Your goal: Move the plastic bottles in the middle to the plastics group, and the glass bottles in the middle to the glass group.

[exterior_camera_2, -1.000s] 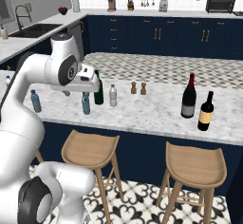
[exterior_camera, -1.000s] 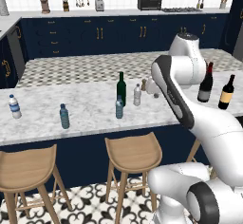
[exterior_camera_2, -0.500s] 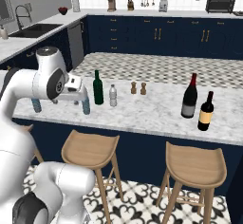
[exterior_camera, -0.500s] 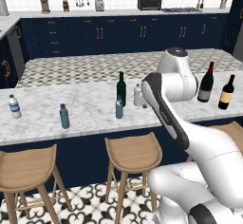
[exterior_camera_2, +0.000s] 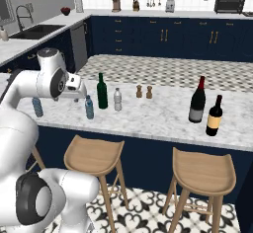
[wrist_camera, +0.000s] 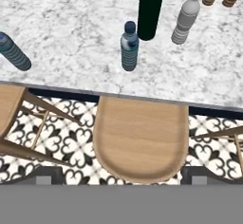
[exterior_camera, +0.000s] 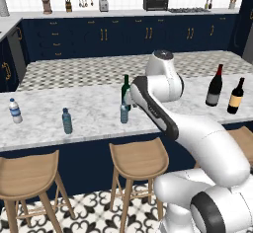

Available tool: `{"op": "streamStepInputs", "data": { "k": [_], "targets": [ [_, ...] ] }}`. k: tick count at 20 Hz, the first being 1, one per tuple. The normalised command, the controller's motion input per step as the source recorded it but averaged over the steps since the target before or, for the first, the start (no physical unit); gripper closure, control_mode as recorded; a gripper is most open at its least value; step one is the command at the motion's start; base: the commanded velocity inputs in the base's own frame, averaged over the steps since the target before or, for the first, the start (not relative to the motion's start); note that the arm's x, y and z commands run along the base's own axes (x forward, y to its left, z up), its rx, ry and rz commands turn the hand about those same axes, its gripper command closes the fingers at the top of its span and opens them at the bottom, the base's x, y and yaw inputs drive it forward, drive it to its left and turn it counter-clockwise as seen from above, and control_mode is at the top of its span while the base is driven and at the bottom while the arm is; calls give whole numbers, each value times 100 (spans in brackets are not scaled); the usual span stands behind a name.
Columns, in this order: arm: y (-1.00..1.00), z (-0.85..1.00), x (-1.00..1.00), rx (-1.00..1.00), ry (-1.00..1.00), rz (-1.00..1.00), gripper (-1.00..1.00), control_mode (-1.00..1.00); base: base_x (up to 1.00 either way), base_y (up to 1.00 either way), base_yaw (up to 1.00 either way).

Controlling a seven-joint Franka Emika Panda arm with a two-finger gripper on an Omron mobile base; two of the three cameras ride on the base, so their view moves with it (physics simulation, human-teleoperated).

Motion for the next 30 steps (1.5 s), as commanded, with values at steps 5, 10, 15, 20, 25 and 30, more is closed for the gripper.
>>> {"op": "streamStepInputs", "data": {
  "k": [5, 10, 15, 20, 25, 30],
  "targets": [
    [3, -2, 29, 3, 2, -6, -100, -100, 0, 0, 0],
    [7, -10, 43, 0, 0, -3, -100, -100, 0, 0, 0],
    [5, -20, 22, 0, 0, -2, -100, -100, 0, 0, 0],
    [0, -31, 31, 0, 0, 0, -100, -100, 0, 0, 0],
    [0, -36, 35, -2, 6, 0, -100, -100, 0, 0, 0],
    [-3, -16, 38, 0, 22, 0, -100, -100, 0, 0, 0]
  ]
}}
